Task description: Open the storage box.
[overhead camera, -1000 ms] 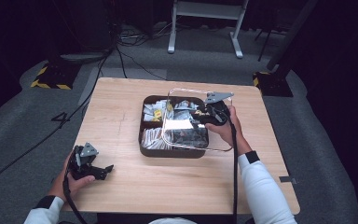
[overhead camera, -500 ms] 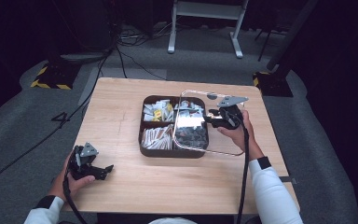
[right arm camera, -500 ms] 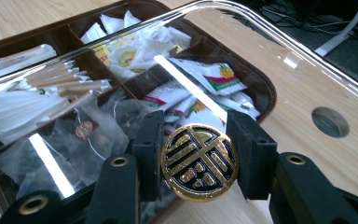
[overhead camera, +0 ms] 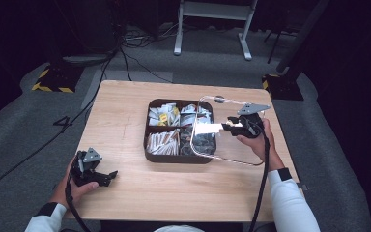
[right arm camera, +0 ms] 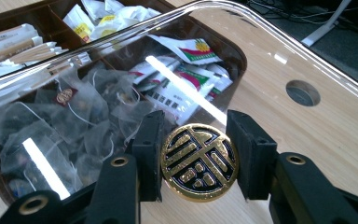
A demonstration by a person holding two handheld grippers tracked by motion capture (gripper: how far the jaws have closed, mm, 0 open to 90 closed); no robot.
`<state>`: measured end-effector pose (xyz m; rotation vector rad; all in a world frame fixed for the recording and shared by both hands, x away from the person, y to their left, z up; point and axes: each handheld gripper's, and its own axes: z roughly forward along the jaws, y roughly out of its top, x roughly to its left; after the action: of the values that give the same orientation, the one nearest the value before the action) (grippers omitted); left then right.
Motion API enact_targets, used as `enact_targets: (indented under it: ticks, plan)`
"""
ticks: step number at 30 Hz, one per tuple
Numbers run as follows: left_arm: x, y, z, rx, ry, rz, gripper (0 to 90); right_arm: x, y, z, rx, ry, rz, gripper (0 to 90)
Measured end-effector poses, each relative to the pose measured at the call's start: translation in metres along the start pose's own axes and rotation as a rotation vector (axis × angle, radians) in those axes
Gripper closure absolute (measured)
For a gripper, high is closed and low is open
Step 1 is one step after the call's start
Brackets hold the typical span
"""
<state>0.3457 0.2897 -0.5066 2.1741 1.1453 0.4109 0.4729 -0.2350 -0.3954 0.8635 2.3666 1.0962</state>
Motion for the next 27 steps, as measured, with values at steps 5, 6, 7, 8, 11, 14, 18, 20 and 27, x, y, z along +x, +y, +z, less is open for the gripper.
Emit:
enact_targets:
  ticks: [5,6,7,8,11,14,18,20,27]
  plan:
    - [0.0,0.0,0.0,0.0,0.0,0.0,0.4,-0.005,-0.008,-0.005,0.007,-0.005,0.01,58.6]
    - [0.0,0.0,0.0,0.0,0.0,0.0,0.4,-0.006,-0.01,-0.006,0.009,-0.006,0.012,58.6]
    - [0.0,0.0,0.0,0.0,0.0,0.0,0.5,-0.007,-0.012,-0.006,0.01,-0.007,0.015,58.6]
    - [0.0,0.0,0.0,0.0,0.0,0.0,0.4,-0.008,-0.014,-0.007,0.011,-0.009,0.017,58.6]
    - [0.0,0.0,0.0,0.0,0.0,0.0,0.4,-0.01,-0.018,-0.009,0.01,-0.011,0.023,58.6]
    - [0.0,0.0,0.0,0.0,0.0,0.0,0.5,-0.012,-0.022,-0.012,0.013,-0.014,0.025,58.6]
    - [0.0,0.0,0.0,0.0,0.0,0.0,0.5,-0.015,-0.028,-0.016,0.019,-0.019,0.031,58.6]
    - [0.0,0.0,0.0,0.0,0.0,0.0,0.5,-0.017,-0.031,-0.018,0.021,-0.024,0.033,58.6]
    - [0.0,0.0,0.0,0.0,-0.001,0.0,0.5,-0.023,-0.042,-0.024,0.029,-0.03,0.042,58.6]
